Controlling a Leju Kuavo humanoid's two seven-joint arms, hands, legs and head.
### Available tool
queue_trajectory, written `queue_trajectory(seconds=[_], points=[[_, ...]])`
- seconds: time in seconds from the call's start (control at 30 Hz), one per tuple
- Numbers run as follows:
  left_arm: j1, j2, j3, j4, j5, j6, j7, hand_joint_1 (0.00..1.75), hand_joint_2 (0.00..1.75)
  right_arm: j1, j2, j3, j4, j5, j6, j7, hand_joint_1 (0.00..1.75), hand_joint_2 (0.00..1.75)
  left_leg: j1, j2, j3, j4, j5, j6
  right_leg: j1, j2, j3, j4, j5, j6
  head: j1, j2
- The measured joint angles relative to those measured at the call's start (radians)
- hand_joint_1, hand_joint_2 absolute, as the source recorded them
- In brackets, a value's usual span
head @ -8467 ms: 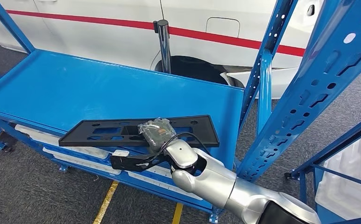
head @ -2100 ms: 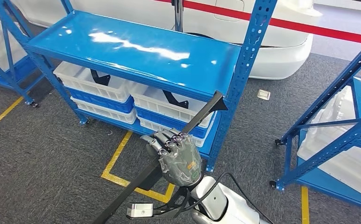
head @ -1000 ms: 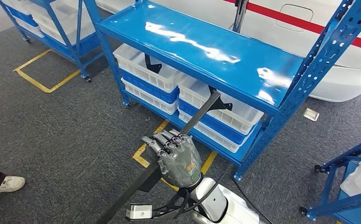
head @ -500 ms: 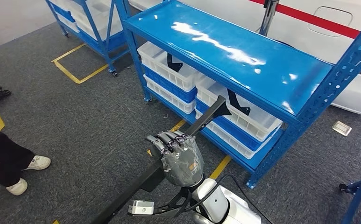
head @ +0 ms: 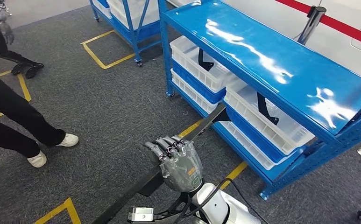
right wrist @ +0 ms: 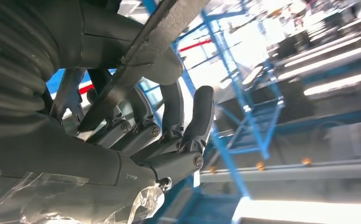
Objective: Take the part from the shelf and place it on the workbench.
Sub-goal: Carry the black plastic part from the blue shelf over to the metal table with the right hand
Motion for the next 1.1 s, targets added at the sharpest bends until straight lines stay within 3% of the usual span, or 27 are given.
queue_trajectory(seconds=[0.03, 0.07, 0.1, 0.17, 0.23, 0.3, 0.33, 0.37, 0.43, 0.47, 0.53, 0.57, 0.6, 0.63, 0.73, 0.8, 0.87, 0.93, 1.03, 1.07, 1.1], points=[[-0.001, 0.000, 0.000, 0.000, 0.003, 0.002, 0.001, 0.00, 1.75, 0.004, -0.004, 0.000, 0.000, 0.001, 0.000, 0.003, 1.75, 1.75, -0.001, -0.012, 0.000, 0.000, 0.000, 0.002, 0.001, 0.004, -0.033, 0.064, -0.019, 0.000, 0.000, 0.000], [0.000, 0.001, 0.001, 0.000, 0.007, 0.004, 0.003, 0.00, 1.75, 0.007, -0.008, 0.000, 0.000, 0.002, 0.001, 0.006, 1.75, 1.75, -0.003, -0.025, 0.000, 0.000, 0.000, 0.002, 0.002, 0.006, -0.050, 0.093, -0.018, -0.002, 0.000, 0.000], [0.001, 0.002, 0.001, 0.000, 0.011, 0.004, 0.007, 0.00, 1.75, 0.010, -0.012, 0.000, 0.000, 0.005, 0.002, 0.009, 1.75, 1.75, -0.005, -0.039, 0.001, 0.001, 0.000, 0.003, 0.002, 0.008, -0.051, 0.086, 0.001, -0.005, 0.000, 0.000], [0.003, 0.004, 0.003, 0.000, 0.014, 0.003, 0.018, 0.00, 1.75, 0.010, -0.017, -0.001, -0.004, 0.013, 0.004, 0.011, 1.75, 1.75, -0.007, -0.064, 0.003, 0.002, 0.000, 0.003, 0.004, 0.026, 0.004, -0.044, 0.081, -0.016, 0.000, 0.000], [0.006, 0.005, 0.005, 0.000, 0.015, -0.001, 0.026, 0.00, 1.75, 0.008, -0.022, -0.003, -0.009, 0.023, 0.008, 0.012, 1.75, 1.75, -0.008, -0.084, 0.000, 0.004, 0.000, 0.001, 0.002, 0.067, 0.060, -0.171, 0.133, -0.024, 0.000, 0.000], [0.011, 0.006, 0.006, 0.000, 0.014, -0.003, 0.030, 0.00, 1.75, 0.006, -0.025, -0.003, -0.014, 0.031, 0.013, 0.013, 1.75, 1.75, -0.004, -0.101, -0.009, 0.004, 0.004, -0.006, 0.002, 0.082, 0.076, -0.211, 0.139, -0.025, 0.000, 0.000], [0.015, 0.007, 0.007, 0.000, 0.013, -0.003, 0.030, 0.00, 1.75, 0.005, -0.025, -0.004, -0.017, 0.034, 0.017, 0.014, 1.75, 1.75, -0.002, -0.111, -0.012, 0.003, 0.006, -0.011, 0.002, 0.072, 0.077, -0.215, 0.140, -0.026, 0.000, 0.000], [0.019, 0.008, 0.007, 0.000, 0.012, -0.003, 0.030, 0.00, 1.75, 0.003, -0.025, -0.004, -0.019, 0.036, 0.020, 0.015, 1.75, 1.75, -0.002, -0.106, -0.017, 0.005, 0.004, -0.016, 0.001, 0.061, 0.079, -0.219, 0.142, -0.028, 0.001, 0.000], [0.021, 0.010, 0.008, -0.001, 0.011, -0.002, 0.026, 0.00, 1.75, -0.001, -0.026, -0.004, -0.025, 0.039, 0.026, 0.018, 1.75, 1.75, -0.005, -0.065, -0.039, 0.048, -0.023, -0.028, -0.004, 0.039, 0.083, -0.227, 0.145, -0.033, 0.001, 0.000], [0.019, 0.010, 0.009, -0.001, 0.010, -0.001, 0.023, 0.00, 1.75, -0.002, -0.026, -0.004, -0.027, 0.040, 0.028, 0.020, 1.75, 1.75, -0.003, -0.036, -0.066, 0.107, -0.053, -0.034, -0.005, 0.026, 0.085, -0.228, 0.145, -0.035, 0.001, 0.000], [0.013, 0.010, 0.010, -0.001, 0.005, -0.002, 0.018, 0.00, 1.75, -0.004, -0.029, -0.004, -0.031, 0.041, 0.029, 0.021, 1.75, 1.75, 0.003, -0.011, -0.136, 0.256, -0.112, -0.046, -0.004, 0.001, 0.086, -0.228, 0.144, -0.037, 0.000, 0.000], [0.012, 0.010, 0.010, -0.001, 0.003, -0.002, 0.016, 0.00, 1.75, -0.003, -0.030, -0.004, -0.031, 0.040, 0.029, 0.021, 1.75, 1.75, 0.007, -0.008, -0.161, 0.305, -0.123, -0.050, -0.004, -0.012, 0.086, -0.228, 0.142, -0.038, 0.000, 0.000], [0.013, 0.011, 0.010, -0.001, 0.001, -0.002, 0.015, 0.00, 1.75, -0.003, -0.031, -0.003, -0.032, 0.040, 0.029, 0.021, 1.75, 1.75, 0.011, -0.005, -0.164, 0.311, -0.115, -0.053, -0.005, -0.023, 0.087, -0.228, 0.141, -0.037, 0.000, 0.000], [0.013, 0.011, 0.010, -0.001, 0.001, -0.001, 0.013, 0.00, 1.75, -0.003, -0.032, -0.003, -0.032, 0.040, 0.029, 0.021, 1.75, 1.75, 0.014, 0.000, -0.145, 0.273, -0.090, -0.056, -0.005, -0.032, 0.088, -0.228, 0.139, -0.035, 0.000, 0.000], [0.007, 0.011, 0.011, -0.001, -0.001, -0.001, 0.011, 0.00, 1.75, -0.004, -0.032, -0.003, -0.033, 0.038, 0.026, 0.022, 1.75, 1.75, 0.012, 0.052, -0.035, 0.058, -0.005, -0.056, 0.001, -0.055, 0.095, -0.226, 0.130, -0.022, 0.000, 0.000], [0.004, 0.010, 0.011, -0.002, -0.004, -0.005, 0.016, 0.00, 1.75, -0.004, -0.032, -0.003, -0.033, 0.037, 0.025, 0.023, 1.75, 1.75, 0.003, 0.066, -0.010, 0.006, 0.003, -0.045, 0.007, -0.070, 0.097, -0.225, 0.126, -0.014, 0.001, 0.000], [0.008, 0.011, 0.011, -0.002, -0.004, -0.009, 0.025, 0.00, 1.75, -0.003, -0.033, -0.004, -0.033, 0.037, 0.025, 0.023, 1.75, 1.75, 0.002, 0.046, -0.012, 0.001, 0.005, -0.030, 0.005, -0.083, 0.098, -0.223, 0.121, -0.006, 0.003, 0.000], [0.015, 0.013, 0.011, -0.001, -0.002, -0.012, 0.032, 0.00, 1.75, -0.003, -0.035, -0.004, -0.036, 0.037, 0.025, 0.023, 1.75, 1.75, 0.003, 0.026, -0.011, -0.003, 0.010, -0.013, 0.000, -0.058, 0.081, -0.179, 0.087, -0.001, 0.004, 0.000], [0.016, 0.015, 0.011, -0.002, 0.001, -0.020, 0.036, 0.00, 1.75, -0.001, -0.043, -0.004, -0.039, 0.038, 0.027, 0.025, 1.75, 1.75, 0.002, -0.006, -0.011, -0.004, 0.011, 0.000, -0.001, -0.002, -0.017, 0.030, -0.007, 0.000, 0.005, 0.000], [0.017, 0.015, 0.011, -0.002, 0.003, -0.023, 0.038, 0.00, 1.75, 0.001, -0.046, -0.004, -0.039, 0.039, 0.028, 0.025, 1.75, 1.75, 0.002, -0.019, -0.010, -0.004, 0.011, 0.001, -0.001, 0.004, -0.046, 0.084, -0.019, 0.000, 0.005, 0.000], [0.018, 0.016, 0.011, -0.002, 0.005, -0.026, 0.041, 0.00, 1.75, 0.003, -0.049, -0.004, -0.040, 0.039, 0.029, 0.026, 1.75, 1.75, 0.001, -0.032, -0.010, -0.004, 0.011, 0.001, -0.001, 0.007, -0.059, 0.099, -0.012, -0.001, 0.005, 0.000]])
